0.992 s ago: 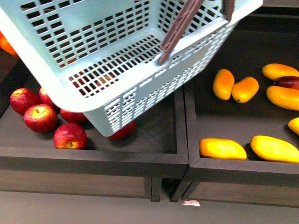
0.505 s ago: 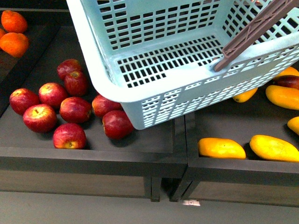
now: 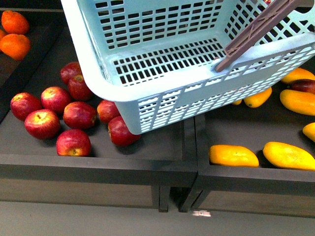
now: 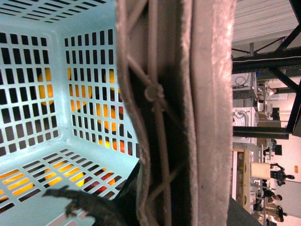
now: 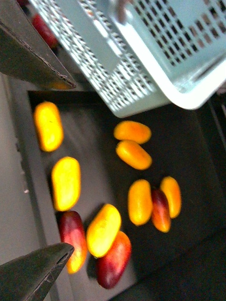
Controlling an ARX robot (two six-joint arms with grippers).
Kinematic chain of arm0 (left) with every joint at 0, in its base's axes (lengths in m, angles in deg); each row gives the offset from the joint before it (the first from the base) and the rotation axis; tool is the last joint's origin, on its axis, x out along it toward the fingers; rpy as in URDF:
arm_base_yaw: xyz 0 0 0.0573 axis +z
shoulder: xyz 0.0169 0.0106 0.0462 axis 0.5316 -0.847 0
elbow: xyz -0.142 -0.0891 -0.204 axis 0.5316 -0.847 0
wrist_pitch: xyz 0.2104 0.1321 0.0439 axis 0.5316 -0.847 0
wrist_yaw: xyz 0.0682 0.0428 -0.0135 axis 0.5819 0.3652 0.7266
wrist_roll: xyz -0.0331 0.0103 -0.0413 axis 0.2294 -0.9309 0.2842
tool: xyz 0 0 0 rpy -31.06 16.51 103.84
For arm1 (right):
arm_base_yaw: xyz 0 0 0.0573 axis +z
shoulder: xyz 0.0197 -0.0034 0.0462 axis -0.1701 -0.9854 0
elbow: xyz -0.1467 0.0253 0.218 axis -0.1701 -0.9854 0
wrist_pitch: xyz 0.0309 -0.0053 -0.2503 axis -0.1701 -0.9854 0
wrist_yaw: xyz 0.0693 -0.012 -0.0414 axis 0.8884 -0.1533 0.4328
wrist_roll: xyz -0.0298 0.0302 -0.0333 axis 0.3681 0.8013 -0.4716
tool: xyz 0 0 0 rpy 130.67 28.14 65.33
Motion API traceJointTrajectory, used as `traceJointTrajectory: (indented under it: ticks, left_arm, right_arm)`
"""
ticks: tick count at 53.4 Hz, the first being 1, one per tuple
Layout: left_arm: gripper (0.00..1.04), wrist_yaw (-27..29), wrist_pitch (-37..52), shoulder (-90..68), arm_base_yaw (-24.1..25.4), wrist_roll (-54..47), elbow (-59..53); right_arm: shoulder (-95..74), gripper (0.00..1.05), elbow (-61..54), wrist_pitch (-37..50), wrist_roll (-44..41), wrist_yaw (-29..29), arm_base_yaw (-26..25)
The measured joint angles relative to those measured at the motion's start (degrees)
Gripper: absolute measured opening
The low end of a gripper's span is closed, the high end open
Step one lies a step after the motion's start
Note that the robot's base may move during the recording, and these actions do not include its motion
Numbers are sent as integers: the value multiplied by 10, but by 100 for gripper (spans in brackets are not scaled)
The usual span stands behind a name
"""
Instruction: Pick mango and avocado into basket
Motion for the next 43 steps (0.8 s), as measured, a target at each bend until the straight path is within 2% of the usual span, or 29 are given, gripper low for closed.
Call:
traceJointTrajectory:
  ticks: [6,11,22,31,43]
  left_arm:
    - [15,2,0,0,0,-1,0]
    - [15,5,0,0,0,-1,0]
    - [15,2,0,0,0,-2,0]
    - [15,2,0,0,0,-2,0]
    - [15,4,0,0,0,-2,0]
  right_arm:
    - [-201,96,80,141,9,-34,-21]
    - [-327,96,144,183,20,-46,-25]
    - [-599,96,301,173,85,-83,-18]
    - [-723,96,389,156,137,-94,0]
    - [-893,96,532,89,207,-124,23]
